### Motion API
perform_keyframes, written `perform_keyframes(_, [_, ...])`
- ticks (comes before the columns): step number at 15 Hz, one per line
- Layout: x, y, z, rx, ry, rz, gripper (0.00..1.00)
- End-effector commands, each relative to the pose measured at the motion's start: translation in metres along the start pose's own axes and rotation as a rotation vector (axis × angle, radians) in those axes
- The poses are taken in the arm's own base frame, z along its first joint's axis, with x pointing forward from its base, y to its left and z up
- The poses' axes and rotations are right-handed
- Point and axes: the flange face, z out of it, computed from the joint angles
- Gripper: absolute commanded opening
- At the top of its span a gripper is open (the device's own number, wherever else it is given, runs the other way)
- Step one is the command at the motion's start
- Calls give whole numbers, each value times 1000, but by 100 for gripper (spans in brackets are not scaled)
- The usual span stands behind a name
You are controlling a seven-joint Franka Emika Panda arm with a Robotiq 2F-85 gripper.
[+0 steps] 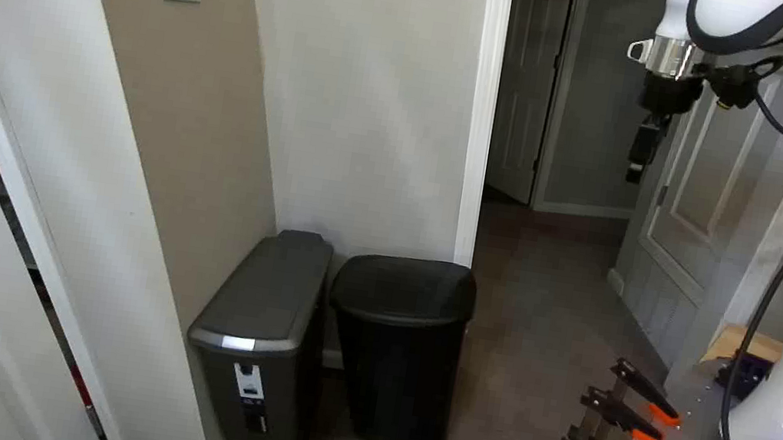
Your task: Open the lid of the black bin
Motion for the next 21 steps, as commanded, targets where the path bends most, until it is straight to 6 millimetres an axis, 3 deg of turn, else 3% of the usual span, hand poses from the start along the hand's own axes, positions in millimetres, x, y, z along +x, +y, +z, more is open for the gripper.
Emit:
perform_keyframes(1, [0,0,0,2,-3,0,100])
perform_keyframes(8, [0,-1,1,3,-6,-1,100])
perform_keyframes(9, [8,-9,2,-29,-11,3,100])
perform_keyframes(11, [28,-35,3,-66,-4,-36,100])
perform_keyframes(15, [72,-104,6,-160,88,-106,100])
perform_keyframes(21, [112,-193,31,-360,245,-154,100])
